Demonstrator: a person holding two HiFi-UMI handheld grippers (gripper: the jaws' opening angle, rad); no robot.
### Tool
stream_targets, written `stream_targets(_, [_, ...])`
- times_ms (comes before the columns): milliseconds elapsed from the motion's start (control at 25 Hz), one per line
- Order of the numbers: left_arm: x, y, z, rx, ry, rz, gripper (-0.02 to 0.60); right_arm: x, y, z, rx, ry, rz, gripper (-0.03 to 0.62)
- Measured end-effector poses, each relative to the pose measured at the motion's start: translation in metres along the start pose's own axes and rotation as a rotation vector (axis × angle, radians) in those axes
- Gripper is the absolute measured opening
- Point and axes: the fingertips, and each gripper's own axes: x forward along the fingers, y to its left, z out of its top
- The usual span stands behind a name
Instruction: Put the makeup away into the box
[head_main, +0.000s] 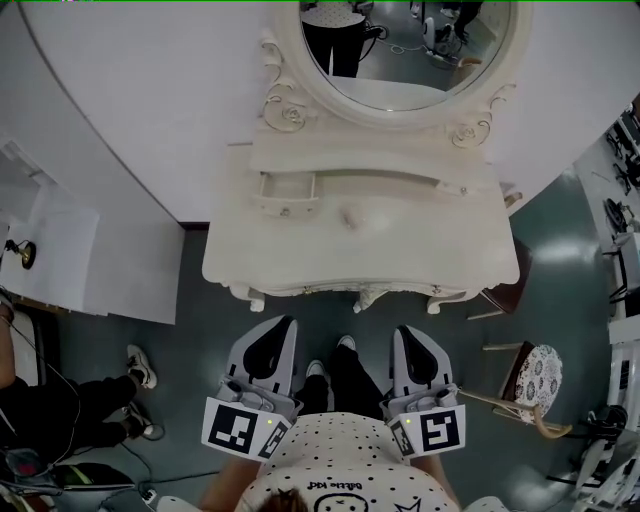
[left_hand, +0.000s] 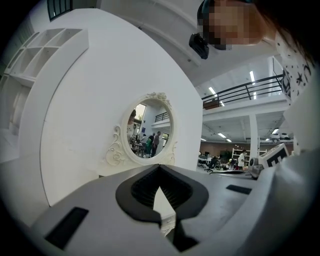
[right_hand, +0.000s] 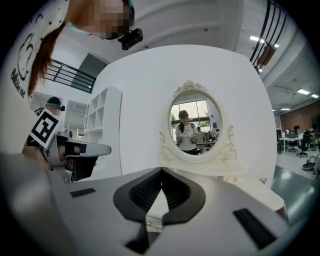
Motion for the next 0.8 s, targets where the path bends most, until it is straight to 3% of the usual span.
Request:
stream_targets(320, [0.058, 0.017, 0.007, -0.009, -0.011, 0.072, 0.005, 0.065, -0.038, 0.009, -0.01, 0.011, 0.086, 0.006])
stream_targets(800, [0.137, 0.013, 0.025, 0.029, -0.074, 0.11, 0.005, 0.131, -0.096, 0.035, -0.05, -0.043, 0.184, 0.006])
